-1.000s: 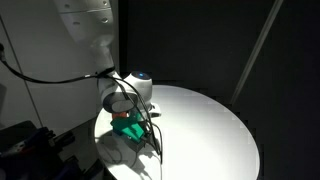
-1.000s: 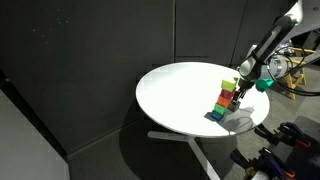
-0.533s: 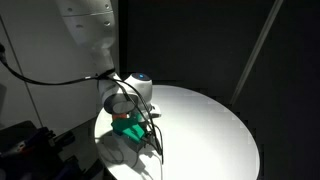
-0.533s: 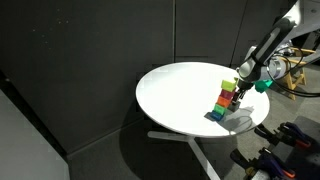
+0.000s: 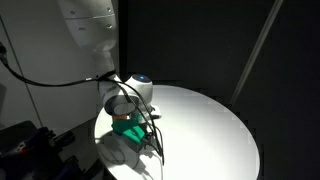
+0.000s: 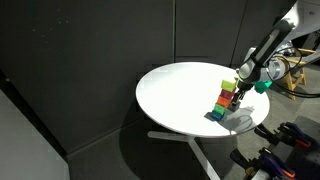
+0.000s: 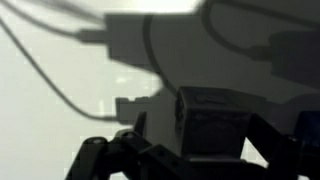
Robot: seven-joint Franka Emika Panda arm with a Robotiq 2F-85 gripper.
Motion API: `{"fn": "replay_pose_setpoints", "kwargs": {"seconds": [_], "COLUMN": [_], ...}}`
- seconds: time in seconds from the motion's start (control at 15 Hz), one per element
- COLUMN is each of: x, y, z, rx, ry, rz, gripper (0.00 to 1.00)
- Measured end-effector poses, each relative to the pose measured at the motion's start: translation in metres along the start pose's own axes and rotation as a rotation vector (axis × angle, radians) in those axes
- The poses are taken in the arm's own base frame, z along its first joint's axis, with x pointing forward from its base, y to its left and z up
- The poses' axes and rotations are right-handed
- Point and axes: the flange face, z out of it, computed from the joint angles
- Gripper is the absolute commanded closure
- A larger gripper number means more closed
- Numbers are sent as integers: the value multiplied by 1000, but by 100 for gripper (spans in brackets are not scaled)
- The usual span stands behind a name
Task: Put the grey block on top of the yellow block on the pile
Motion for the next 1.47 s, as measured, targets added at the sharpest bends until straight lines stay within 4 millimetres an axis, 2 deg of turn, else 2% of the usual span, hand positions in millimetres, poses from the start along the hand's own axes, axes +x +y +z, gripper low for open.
{"fn": "replay_pose_setpoints", "kwargs": {"seconds": [0.07, 0.13, 0.2, 0.53, 1.0, 1.47], "x": [0, 0, 0, 1, 2, 6], "y": [0, 0, 0, 1, 2, 4], "z": [1, 2, 3, 4, 1, -17], "rx": [0, 1, 1, 0, -2, -6], "ry": [-1, -3, -3, -5, 0, 8], "rz": [-1, -1, -1, 5, 15, 15], "gripper": [0, 7, 26, 66, 69, 69]}}
